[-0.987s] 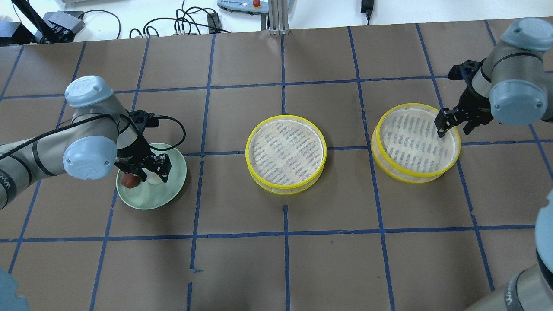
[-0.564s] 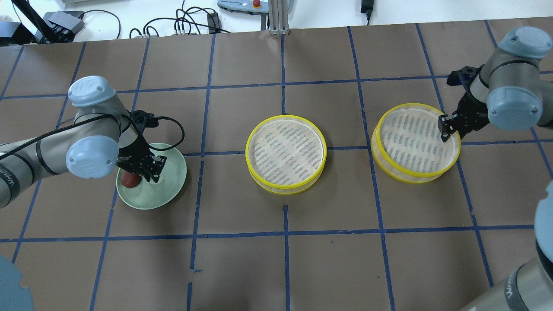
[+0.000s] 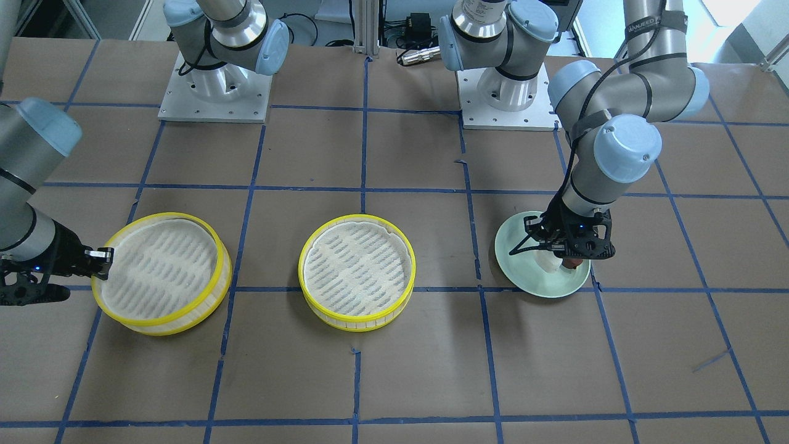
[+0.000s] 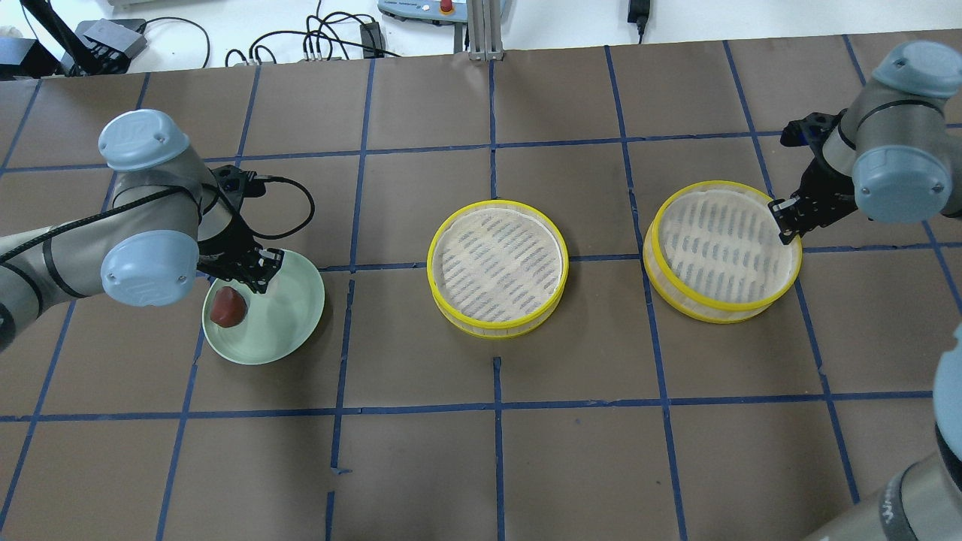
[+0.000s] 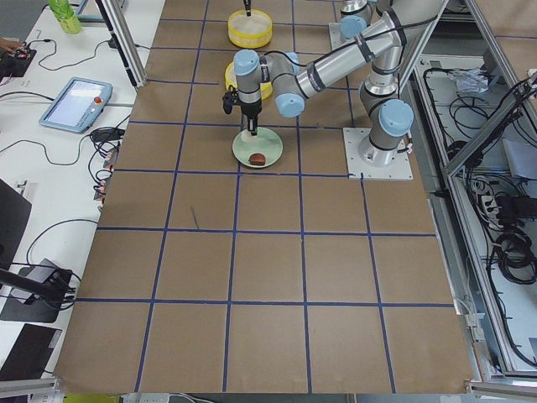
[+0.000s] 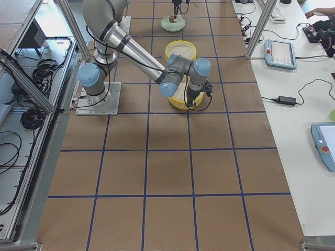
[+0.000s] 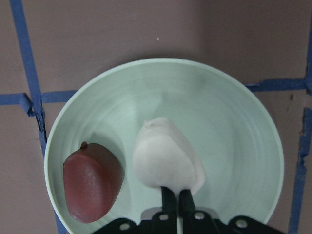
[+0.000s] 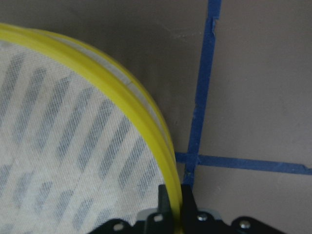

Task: Stack buns with steamer

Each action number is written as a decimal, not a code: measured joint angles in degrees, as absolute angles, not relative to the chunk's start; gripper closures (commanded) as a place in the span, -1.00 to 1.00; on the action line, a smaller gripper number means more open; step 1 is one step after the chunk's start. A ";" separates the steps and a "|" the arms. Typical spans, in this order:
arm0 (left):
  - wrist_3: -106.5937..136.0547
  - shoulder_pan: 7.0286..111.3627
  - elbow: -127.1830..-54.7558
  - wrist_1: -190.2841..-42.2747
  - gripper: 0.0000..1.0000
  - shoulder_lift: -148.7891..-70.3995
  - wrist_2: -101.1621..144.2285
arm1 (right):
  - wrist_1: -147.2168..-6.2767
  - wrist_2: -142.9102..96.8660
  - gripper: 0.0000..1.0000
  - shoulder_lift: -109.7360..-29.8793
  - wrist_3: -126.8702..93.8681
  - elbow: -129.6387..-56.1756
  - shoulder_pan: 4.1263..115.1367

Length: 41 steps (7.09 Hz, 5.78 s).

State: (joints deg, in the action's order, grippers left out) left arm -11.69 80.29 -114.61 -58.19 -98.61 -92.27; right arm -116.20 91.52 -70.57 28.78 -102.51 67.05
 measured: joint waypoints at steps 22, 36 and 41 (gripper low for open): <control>-24.36 72.89 -116.98 -55.85 -0.98 -100.86 -86.30 | -111.54 86.21 0.83 -69.51 -12.62 -94.81 100.25; -12.10 75.89 -115.01 -57.70 0.95 -99.64 -91.96 | -90.98 86.92 -0.99 -78.98 -11.42 -86.37 94.79; 25.34 101.89 -96.08 -66.04 0.93 -101.23 -81.03 | -84.75 88.55 -0.99 -87.59 -8.00 -85.00 91.15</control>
State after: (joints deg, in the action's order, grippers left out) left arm 25.34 101.89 -96.08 -66.04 -101.23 -81.03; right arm -84.75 88.55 -87.59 -8.00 -85.00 91.15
